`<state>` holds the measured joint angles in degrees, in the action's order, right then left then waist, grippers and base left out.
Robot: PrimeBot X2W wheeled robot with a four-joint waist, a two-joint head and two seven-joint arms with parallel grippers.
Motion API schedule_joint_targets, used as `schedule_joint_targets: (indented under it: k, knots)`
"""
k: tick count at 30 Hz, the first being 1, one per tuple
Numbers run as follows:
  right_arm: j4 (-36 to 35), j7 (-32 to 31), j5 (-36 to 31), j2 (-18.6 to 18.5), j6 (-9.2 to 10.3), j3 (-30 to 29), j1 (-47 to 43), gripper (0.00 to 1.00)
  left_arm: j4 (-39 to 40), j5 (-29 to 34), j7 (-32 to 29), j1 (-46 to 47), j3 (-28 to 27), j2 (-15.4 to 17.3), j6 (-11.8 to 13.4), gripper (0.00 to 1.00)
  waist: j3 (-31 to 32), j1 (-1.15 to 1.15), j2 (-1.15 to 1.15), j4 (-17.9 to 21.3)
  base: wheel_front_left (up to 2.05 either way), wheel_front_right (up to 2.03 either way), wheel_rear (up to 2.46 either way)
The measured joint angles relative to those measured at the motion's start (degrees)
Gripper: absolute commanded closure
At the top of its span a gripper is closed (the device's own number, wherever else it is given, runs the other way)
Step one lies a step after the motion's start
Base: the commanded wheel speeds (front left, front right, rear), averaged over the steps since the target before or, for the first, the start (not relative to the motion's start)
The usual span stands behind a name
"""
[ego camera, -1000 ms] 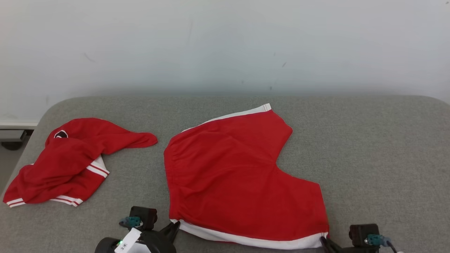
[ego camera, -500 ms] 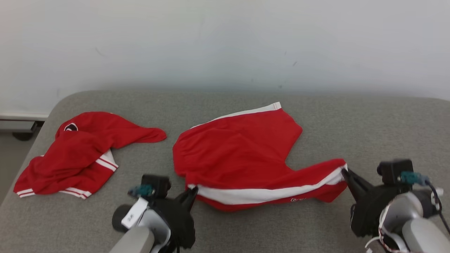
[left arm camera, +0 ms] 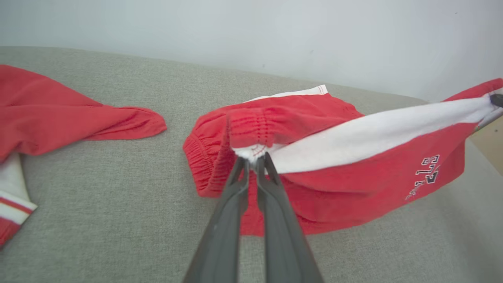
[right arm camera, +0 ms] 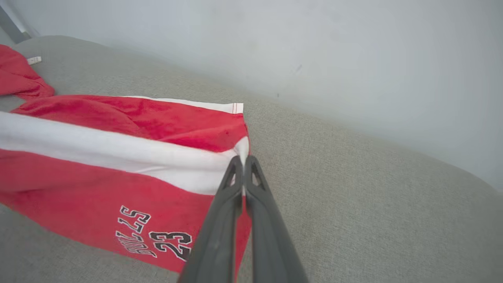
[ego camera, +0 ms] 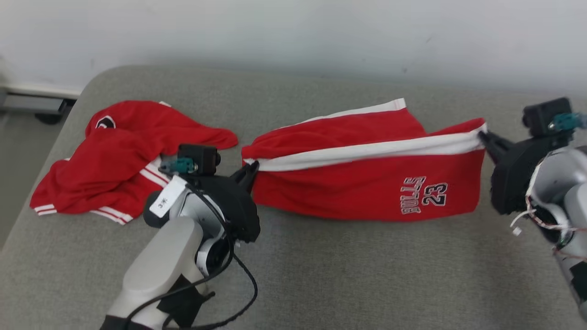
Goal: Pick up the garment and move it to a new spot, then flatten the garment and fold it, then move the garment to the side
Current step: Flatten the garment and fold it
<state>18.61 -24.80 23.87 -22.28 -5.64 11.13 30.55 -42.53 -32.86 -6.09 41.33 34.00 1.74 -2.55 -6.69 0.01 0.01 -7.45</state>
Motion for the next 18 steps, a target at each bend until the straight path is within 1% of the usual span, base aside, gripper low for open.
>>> schedule_joint_targets:
  k: [3, 6, 10, 15, 18]
  knots:
    - [2.57, -0.71, -0.29, -0.9, -0.45, 0.34, 3.13, 1.0, -0.6, -1.13, 0.02, 1.91, 0.26, -0.05, 1.4, 1.0, -1.55, 0.0, 0.0, -1.44, 0.0, 0.0, 0.0]
    - [4.46, -0.98, -0.38, -0.76, -0.69, 1.24, 7.32, 1.0, 2.0, -5.39, 0.19, 2.81, 3.11, 0.11, 4.3, 1.0, -3.18, 0.0, 0.0, -2.68, 0.0, 0.0, 0.0]
    - [7.11, -0.69, -1.05, -0.48, -0.91, 2.25, 12.94, 1.0, 4.58, -9.44, 0.66, 5.05, 6.67, 0.1, 6.77, 1.0, -5.37, 0.0, 0.0, -4.01, 0.0, 0.0, 0.0]
    - [11.28, 0.19, -2.53, 0.01, -0.92, 3.66, 18.41, 1.0, 6.72, -14.52, 1.18, 8.34, 10.71, 0.04, 8.2, 1.0, -7.98, 0.0, 0.0, -5.26, 0.0, 0.0, 0.0]
    - [13.81, 1.25, -3.63, 0.99, -0.93, 4.34, 21.14, 1.0, 6.66, -16.75, 2.1, 9.82, 11.34, 0.05, 8.98, 1.0, -9.37, 0.0, 0.0, -5.78, 0.0, 0.0, 0.0]
